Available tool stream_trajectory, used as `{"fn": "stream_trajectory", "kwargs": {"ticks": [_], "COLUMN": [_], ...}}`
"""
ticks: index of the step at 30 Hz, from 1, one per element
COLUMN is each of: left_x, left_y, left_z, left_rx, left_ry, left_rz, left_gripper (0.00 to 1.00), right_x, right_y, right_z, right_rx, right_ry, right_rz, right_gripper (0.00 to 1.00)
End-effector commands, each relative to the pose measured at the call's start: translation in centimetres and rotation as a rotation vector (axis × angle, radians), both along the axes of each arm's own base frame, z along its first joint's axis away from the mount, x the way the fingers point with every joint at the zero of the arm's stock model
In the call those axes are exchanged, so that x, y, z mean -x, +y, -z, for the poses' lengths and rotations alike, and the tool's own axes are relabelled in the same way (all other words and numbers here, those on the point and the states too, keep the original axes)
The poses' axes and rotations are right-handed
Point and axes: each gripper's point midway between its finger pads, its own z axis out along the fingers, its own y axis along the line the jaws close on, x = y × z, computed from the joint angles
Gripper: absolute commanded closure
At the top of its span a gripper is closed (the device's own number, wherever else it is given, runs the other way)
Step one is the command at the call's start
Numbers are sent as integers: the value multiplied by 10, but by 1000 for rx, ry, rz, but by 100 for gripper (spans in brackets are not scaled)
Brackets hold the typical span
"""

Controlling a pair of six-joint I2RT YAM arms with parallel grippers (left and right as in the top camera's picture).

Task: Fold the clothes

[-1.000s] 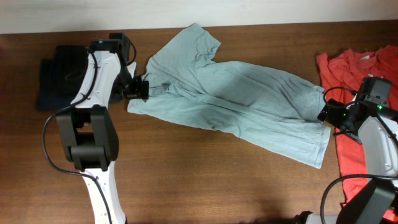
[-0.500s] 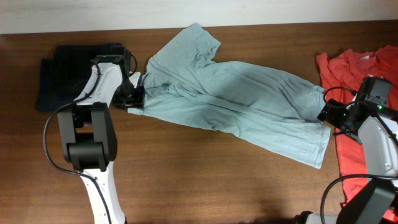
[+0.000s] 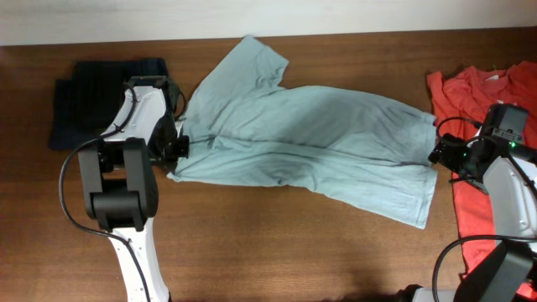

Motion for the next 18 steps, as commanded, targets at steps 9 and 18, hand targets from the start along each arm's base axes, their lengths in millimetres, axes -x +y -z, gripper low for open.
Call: {"fn": "stream_trajectory", "kwargs": {"ticks": [9,18], "left_x": [20,18], "left_y": [27,25], "left_z": [-18,-21], "left_rx": [-185,-175], "left_ry": [59,54], "left_rz": [-69,-72], "left_gripper": [92,23], "right_x": [-2,-2], "right_y": [-2,-2], "right_z": [-2,-2], "right_rx": [-5,-5], "right_ry": [-8,-8], "right_rz": [10,10], "right_gripper": [1,1]}}
